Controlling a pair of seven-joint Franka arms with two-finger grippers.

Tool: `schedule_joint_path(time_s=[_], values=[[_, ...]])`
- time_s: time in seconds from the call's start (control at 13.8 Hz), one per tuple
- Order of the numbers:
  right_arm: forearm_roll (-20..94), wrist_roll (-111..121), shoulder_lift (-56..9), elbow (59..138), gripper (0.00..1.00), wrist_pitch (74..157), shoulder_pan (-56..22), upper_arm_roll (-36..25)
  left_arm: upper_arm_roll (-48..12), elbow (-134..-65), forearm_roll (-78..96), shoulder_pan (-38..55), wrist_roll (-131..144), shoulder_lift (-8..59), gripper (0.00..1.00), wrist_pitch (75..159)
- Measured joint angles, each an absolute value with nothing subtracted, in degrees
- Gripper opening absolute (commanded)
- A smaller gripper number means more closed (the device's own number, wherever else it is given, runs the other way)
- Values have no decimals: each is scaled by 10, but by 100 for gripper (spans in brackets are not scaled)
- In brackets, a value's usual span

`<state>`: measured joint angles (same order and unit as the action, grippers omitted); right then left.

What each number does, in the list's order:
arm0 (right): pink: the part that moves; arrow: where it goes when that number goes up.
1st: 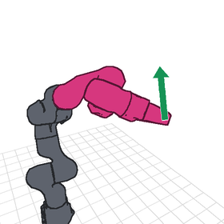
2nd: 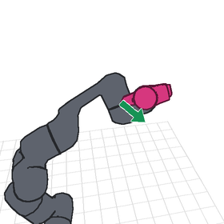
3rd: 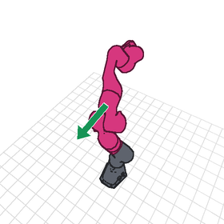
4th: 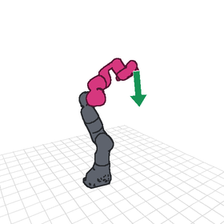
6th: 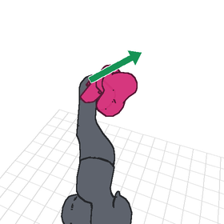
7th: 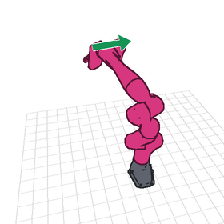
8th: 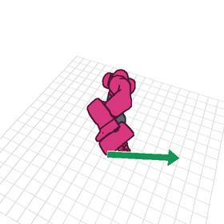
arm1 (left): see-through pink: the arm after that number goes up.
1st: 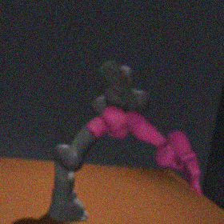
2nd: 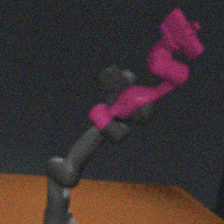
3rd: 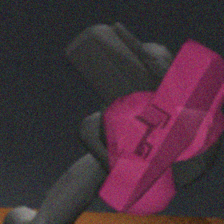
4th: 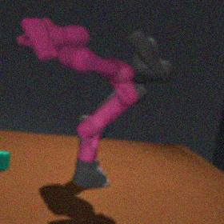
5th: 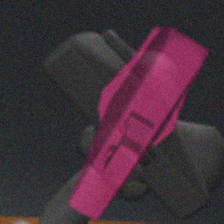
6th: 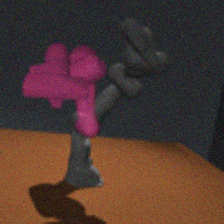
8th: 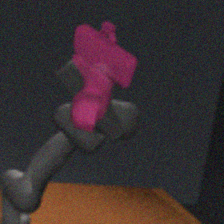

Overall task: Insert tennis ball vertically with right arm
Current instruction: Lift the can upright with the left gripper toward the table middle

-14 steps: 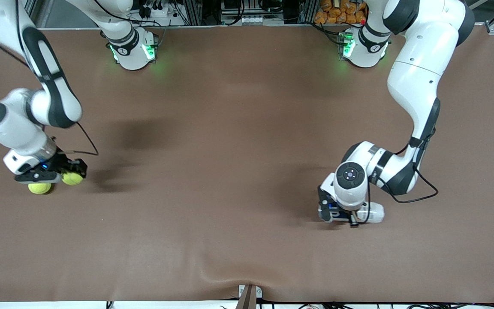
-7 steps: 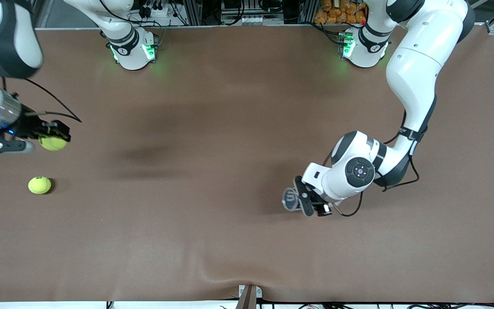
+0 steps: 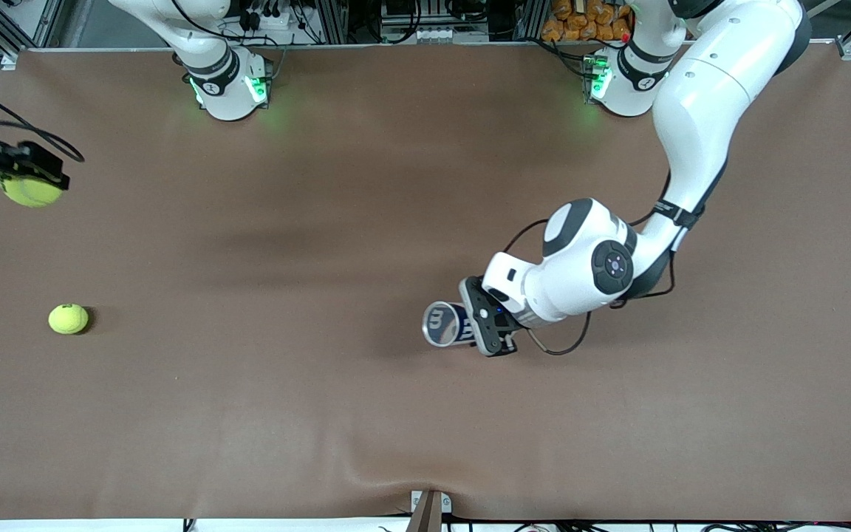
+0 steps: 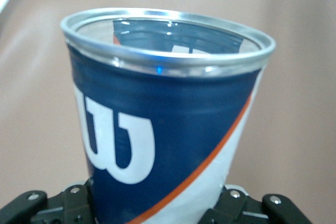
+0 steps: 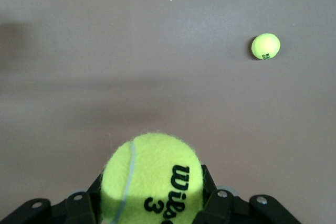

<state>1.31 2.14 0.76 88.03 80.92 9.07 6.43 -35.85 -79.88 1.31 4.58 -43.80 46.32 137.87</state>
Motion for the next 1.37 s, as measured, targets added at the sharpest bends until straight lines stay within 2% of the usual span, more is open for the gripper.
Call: schedule_joint_path(time_s=[0.43, 0.65, 1.08, 1.37], values=[[13, 21, -6, 876, 0, 808, 86, 62, -362, -809, 16, 164, -273, 470, 73, 1572], [13, 22, -6, 876, 0, 807, 86, 62, -361, -826, 16, 202, -223, 484, 73, 1694], [13, 22, -6, 875, 0, 805, 86, 61, -359, -859, 16, 243, -220, 573, 73, 1938], [31, 1, -7, 875, 0, 806, 78, 63, -358, -859, 16, 266, -220, 629, 73, 2023]])
